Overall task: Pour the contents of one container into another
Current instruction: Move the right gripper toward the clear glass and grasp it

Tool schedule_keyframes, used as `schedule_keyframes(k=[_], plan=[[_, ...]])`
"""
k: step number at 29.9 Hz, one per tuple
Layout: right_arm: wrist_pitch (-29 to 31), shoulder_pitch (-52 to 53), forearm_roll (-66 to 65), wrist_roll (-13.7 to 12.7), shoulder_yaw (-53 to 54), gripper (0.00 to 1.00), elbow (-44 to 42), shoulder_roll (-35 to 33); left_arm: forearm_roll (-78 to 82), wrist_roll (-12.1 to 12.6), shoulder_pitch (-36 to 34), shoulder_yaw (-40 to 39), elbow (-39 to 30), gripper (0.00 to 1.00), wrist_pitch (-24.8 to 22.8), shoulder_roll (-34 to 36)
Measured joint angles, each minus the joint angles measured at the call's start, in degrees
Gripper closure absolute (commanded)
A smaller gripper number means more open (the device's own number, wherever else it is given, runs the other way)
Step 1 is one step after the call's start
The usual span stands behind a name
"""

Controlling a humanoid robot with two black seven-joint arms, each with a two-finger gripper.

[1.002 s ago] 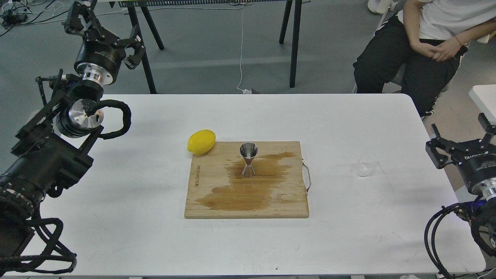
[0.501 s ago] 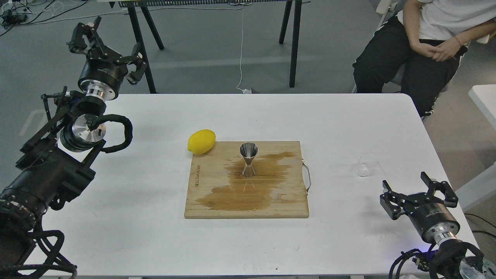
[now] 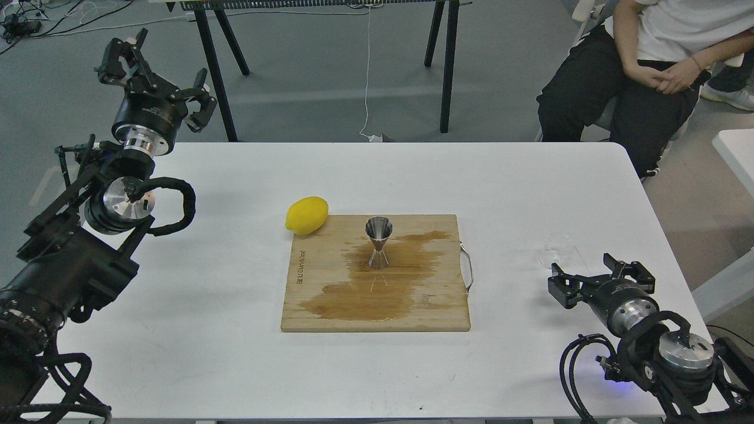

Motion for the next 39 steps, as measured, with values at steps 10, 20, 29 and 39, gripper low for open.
schedule_keyframes(k=[10,20,29,39], plan=[[0.2,7.7,-0.1,0.1,-0.8,0.05,-10.2,2.8,0.2,0.0,0.1,0.2,0.0,0.0,0.0,0.0],[0.5,12.1,-0.2,-0.2,-1.4,0.22,-14.4,4.0,0.4,0.0,-0.2,0.4,0.2,0.0,0.0,-0.1],[1.3,11.8,-0.1,-0.1,-1.2,0.36,-14.4,5.0,0.4,0.0,-0.3,0.2,0.2,0.0,0.0,-0.1],[1.4,11.7,-0.1,0.2,-0.7,0.36,-14.4,6.1,0.4,0.0,-0.4,0.3,0.2,0.0,0.0,-0.1]])
